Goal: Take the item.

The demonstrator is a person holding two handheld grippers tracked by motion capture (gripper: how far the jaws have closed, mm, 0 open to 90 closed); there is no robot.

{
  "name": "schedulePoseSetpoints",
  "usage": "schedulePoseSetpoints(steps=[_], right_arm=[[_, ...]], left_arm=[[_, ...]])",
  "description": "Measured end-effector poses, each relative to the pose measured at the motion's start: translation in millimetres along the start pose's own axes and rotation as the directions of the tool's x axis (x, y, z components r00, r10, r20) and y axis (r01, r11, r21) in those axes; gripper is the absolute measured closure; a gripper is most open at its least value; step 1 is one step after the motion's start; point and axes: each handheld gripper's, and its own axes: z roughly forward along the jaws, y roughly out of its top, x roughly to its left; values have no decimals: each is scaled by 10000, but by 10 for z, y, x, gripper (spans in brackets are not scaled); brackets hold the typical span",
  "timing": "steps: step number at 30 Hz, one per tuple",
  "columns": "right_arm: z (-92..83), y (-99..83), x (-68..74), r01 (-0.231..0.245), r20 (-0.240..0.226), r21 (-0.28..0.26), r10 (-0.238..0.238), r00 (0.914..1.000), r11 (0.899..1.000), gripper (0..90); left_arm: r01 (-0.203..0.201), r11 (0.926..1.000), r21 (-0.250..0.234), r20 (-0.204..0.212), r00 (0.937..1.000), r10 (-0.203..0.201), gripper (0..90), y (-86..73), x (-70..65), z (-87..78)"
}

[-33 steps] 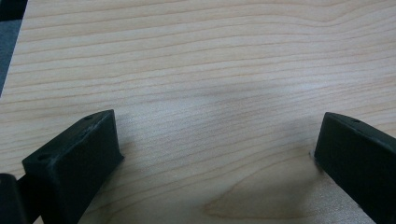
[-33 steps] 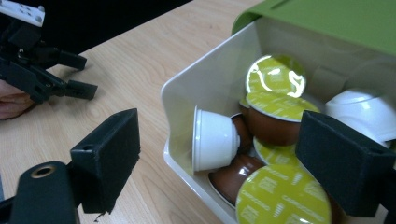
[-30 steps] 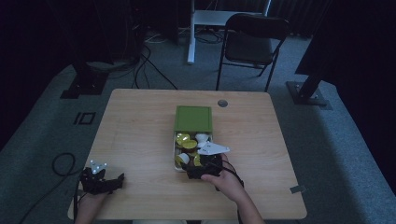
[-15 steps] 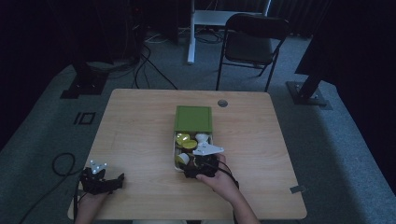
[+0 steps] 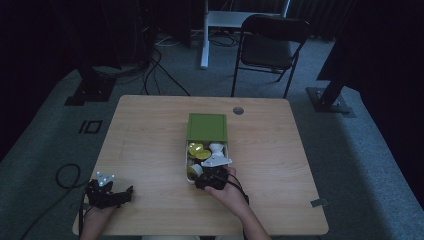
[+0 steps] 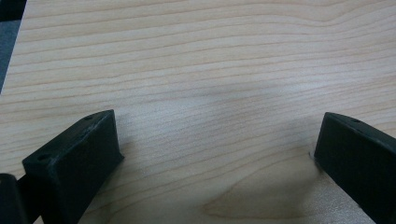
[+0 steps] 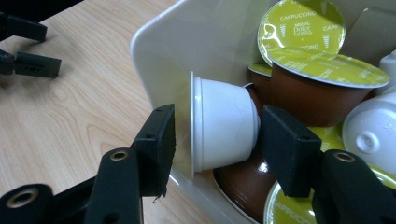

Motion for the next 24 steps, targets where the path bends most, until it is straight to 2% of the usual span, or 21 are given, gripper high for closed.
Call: schedulePoseSetpoints(steps=[6,11,15,18,22,24], right_arm=[[46,21,13,-276,124,57,276,9995,9996,494],[75,47,-2,-500,303,213,494,9983,9985,552],[77,57,33,-153,610,243,138,9980,9996,565],[47,58,34,-220,590,258,205,9980,9994,566],[-52,91,6,-161,664,-54,164,9977,9999,566],[-98,115,-6,-283,503,-124,289,9983,9995,566]], left_arm=[[0,10000,0,0,10000,0,3,0,0,0],[-2,10000,0,-2,10000,2,3,0,0,0],[-2,10000,0,-3,10000,2,3,0,0,0],[0,10000,0,-1,10000,0,3,0,0,0],[0,10000,0,-1,10000,0,3,0,0,0],[-1,10000,-2,-1,10000,1,3,0,0,0]])
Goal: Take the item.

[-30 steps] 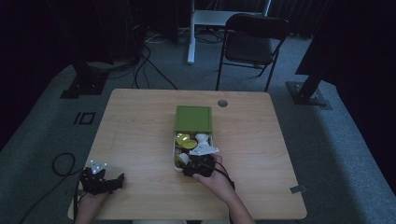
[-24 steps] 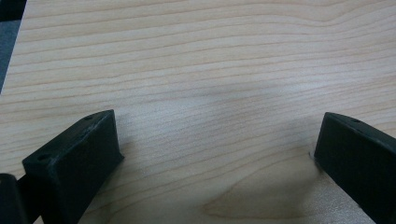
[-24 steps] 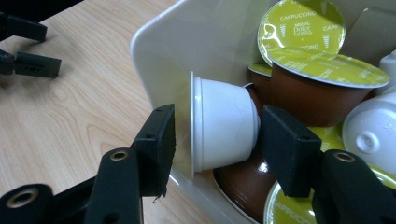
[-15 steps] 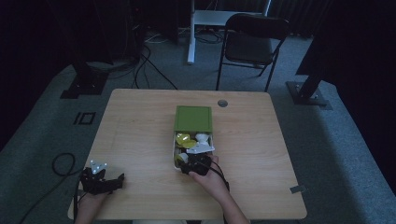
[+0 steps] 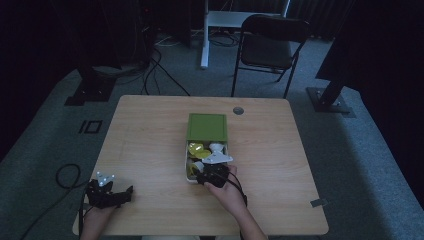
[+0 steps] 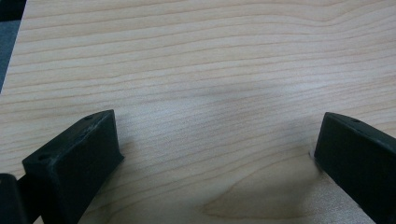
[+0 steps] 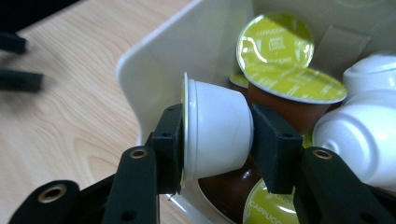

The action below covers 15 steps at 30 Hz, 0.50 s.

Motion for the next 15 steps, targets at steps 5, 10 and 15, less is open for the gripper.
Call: schedulePoseSetpoints(steps=[5,10,15], right_arm=[[-85,53,-21,-49,-100,-198,47,9999,9998,566],[-152,101,-27,-42,-111,-414,37,9999,9991,566],[-224,156,-70,-84,-83,-639,78,9999,9979,567]], left_arm=[[2,10000,1,-1,10000,-2,3,0,0,0],[27,10000,-8,-3,10000,-27,3,0,-2,1],[25,10000,-9,-4,10000,-25,3,0,-2,1]])
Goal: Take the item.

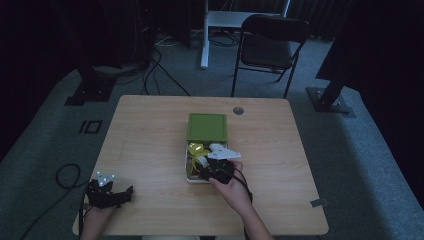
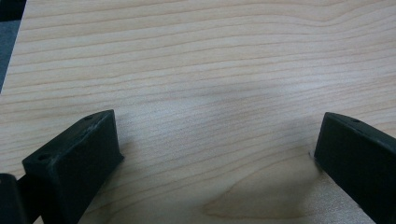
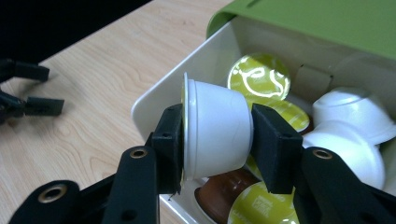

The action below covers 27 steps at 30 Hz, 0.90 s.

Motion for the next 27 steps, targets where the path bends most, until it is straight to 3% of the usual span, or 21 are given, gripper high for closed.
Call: schedulePoseSetpoints(steps=[19,27], right_arm=[[-260,150,-186,-203,201,-872,221,9996,9960,566],[-441,194,-390,-421,584,-1323,502,9970,9903,567]], left_arm=[[-5,10000,9,4,10000,5,3,1,1,0],[-6,10000,10,4,10000,6,2,1,1,0]])
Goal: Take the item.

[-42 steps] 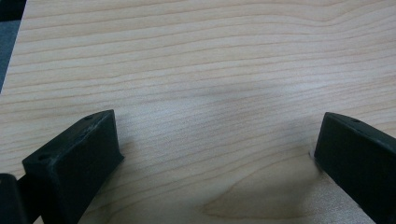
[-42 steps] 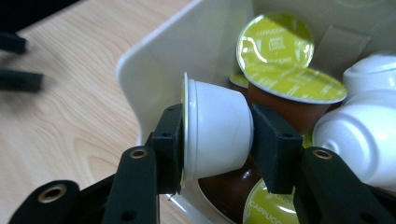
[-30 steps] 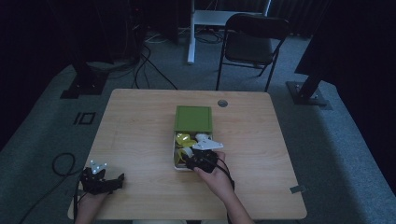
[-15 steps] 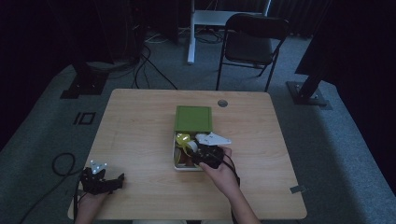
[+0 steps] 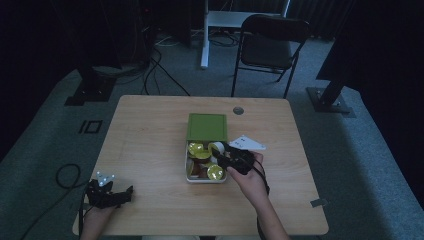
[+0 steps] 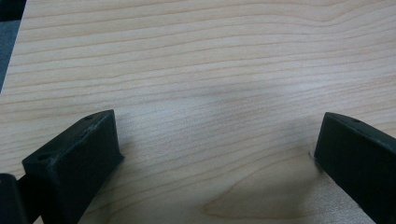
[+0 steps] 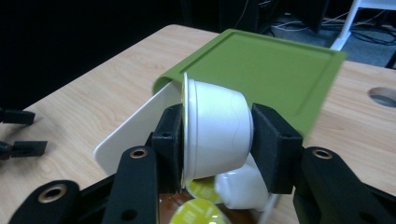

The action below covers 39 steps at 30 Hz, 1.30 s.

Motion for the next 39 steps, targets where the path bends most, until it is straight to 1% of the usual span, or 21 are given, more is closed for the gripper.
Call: schedulePoseSetpoints(steps=[5,11,15,17,19,22,23,25,30,34,38,39], right_arm=[[-82,15,-137,-191,293,-184,196,9994,9996,567],[-163,-8,-274,-232,674,-294,252,9974,9993,567],[-210,-30,-385,-438,904,-423,475,9948,9981,566],[-215,-38,-409,-447,924,-411,484,9945,9982,567],[-216,-57,-442,-422,1131,-379,462,9925,9984,567],[-200,-83,-482,-426,1251,-391,472,9910,9983,567],[-160,-129,-546,-545,1440,-299,582,9879,9981,566],[-135,-161,-584,-610,1457,-289,646,9872,9977,566],[-54,-269,-683,-730,1715,-248,761,9822,9970,566],[17,-362,-795,-900,1951,-301,942,9762,9955,566],[87,-460,-901,-1080,2189,-191,1095,9696,9940,566],[102,-484,-924,-1157,2190,-115,1154,9689,9932,566]], left_arm=[[0,10000,0,-1,10000,0,3,0,0,0],[3,10000,-13,-1,10000,-3,3,0,0,1],[3,10000,-9,-2,10000,-3,3,0,-1,1],[3,10000,-14,-2,10000,-3,2,0,0,1],[6,10000,-10,-2,10000,-6,3,0,-1,1],[7,10000,-8,-2,10000,-7,3,0,-1,0],[8,10000,-12,-2,10000,-8,3,-1,-1,1],[3,10000,-8,-1,10000,-3,3,0,-1,0],[-1,10000,2,-1,10000,1,3,0,0,0],[1,10000,-5,1,10000,-1,2,0,0,0],[1,10000,-1,0,10000,-1,3,0,0,0],[1,10000,-5,0,10000,-1,3,0,0,0]])
